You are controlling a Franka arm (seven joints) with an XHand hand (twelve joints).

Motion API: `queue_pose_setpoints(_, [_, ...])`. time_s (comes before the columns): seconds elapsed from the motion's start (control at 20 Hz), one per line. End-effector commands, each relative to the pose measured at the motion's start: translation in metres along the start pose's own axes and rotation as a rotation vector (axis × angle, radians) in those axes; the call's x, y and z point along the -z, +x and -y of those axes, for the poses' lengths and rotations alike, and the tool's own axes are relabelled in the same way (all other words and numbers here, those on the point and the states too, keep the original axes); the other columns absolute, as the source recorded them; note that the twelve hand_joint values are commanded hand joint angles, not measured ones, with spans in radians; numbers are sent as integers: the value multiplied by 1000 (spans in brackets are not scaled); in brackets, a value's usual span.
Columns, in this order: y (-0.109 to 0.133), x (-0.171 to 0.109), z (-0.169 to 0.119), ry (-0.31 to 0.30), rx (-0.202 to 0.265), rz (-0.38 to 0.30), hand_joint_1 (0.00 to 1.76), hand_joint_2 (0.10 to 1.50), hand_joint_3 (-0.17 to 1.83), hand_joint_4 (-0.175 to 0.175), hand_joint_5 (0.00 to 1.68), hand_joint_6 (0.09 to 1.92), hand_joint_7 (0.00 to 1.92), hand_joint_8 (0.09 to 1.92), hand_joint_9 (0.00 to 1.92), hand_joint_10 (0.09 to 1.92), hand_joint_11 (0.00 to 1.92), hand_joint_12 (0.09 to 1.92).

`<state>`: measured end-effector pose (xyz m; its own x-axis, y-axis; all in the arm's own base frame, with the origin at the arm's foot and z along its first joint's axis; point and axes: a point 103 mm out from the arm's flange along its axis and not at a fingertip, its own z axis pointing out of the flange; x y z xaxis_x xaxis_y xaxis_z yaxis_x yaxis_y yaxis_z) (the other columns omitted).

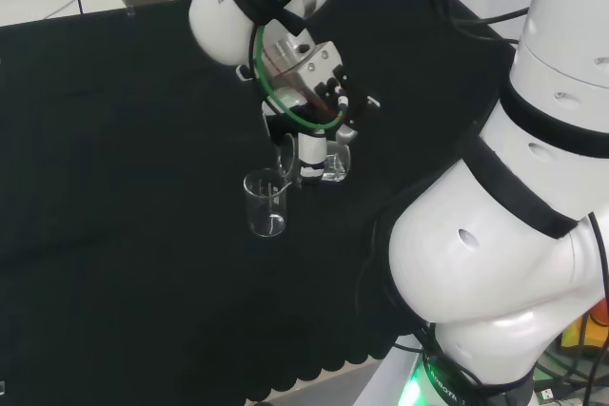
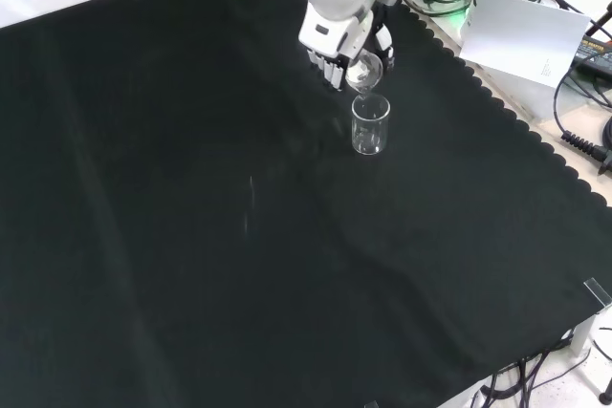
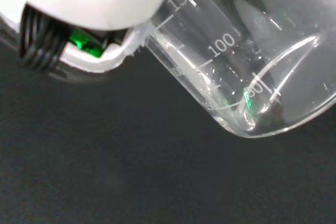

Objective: Pour the water from the handheld beaker into the one on the table.

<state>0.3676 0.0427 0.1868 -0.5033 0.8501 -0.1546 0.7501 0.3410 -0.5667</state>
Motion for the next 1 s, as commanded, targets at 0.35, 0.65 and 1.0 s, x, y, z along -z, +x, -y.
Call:
queue_pose_setpoints(0.35, [10, 6, -8, 52, 11, 75, 1309, 461, 1096, -175, 1188, 1028, 1246, 1007, 1567, 850, 1318, 974])
queue_pose_setpoints(0.65, [15, 11, -10, 66, 12, 95, 1309, 460, 1100, -175, 1188, 1032, 1245, 1011, 1566, 854, 1317, 977])
queue_pose_setpoints(1.0, [19, 13, -10, 85, 14, 111, 1308, 459, 1103, -175, 1187, 1035, 1245, 1014, 1566, 857, 1317, 980])
